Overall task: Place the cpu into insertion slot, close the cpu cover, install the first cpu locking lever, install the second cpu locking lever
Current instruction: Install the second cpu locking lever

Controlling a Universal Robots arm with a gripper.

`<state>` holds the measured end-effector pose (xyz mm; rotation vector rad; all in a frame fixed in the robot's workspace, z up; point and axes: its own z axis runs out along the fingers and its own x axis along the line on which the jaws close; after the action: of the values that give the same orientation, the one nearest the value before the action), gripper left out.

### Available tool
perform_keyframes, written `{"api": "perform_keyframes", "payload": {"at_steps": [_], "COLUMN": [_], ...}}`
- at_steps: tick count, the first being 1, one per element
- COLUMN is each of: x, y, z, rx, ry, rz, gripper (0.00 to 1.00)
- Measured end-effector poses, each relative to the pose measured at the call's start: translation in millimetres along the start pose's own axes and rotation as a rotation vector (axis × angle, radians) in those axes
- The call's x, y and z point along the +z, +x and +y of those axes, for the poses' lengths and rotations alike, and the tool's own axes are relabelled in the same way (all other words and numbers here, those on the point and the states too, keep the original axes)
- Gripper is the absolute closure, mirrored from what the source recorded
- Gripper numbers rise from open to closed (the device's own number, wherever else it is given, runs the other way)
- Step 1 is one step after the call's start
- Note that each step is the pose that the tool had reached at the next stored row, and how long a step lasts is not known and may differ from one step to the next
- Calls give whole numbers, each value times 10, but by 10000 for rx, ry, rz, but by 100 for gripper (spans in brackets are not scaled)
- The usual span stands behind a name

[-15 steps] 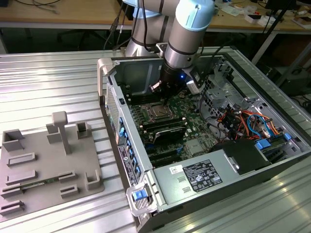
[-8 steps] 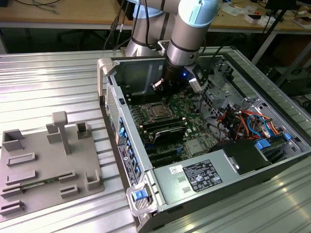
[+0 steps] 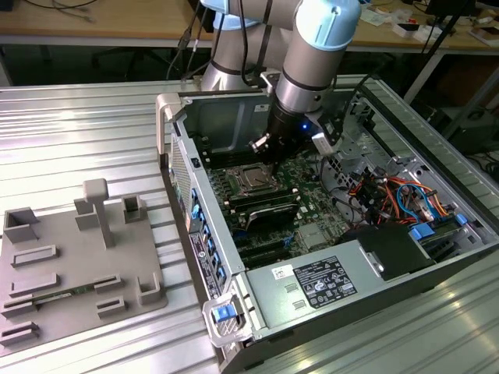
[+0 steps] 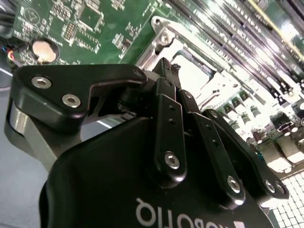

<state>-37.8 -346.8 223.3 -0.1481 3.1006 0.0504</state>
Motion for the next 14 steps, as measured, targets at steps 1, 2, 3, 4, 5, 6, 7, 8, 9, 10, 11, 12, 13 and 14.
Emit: {"api": "perform_keyframes", "payload": {"at_steps": [1,2,3,4,5,6,7,8,9,10,11,12,13,14], "x": [0,1,1,1,1,1,0,-1,-2,-2,-2,-2,-2,-3], "y": [-17,-23,-27,-29,-28,-27,-25,-23,-22,-20,-20,-20,-19,-19], "z": [-14,-24,-31,-50,-60,-74,-98,-117,-134,-147,-149,-150,-159,-166], "rx": [-2,-4,-4,-5,-5,-5,-6,-6,-6,-7,-6,-5,-6,-7], "ry": [43,68,83,108,118,130,147,156,166,171,170,171,171,172], "rz": [6,8,9,12,13,14,15,16,17,18,17,17,18,18], "gripper": [89,89,89,89,89,89,89,89,89,89,89,89,89,89]}}
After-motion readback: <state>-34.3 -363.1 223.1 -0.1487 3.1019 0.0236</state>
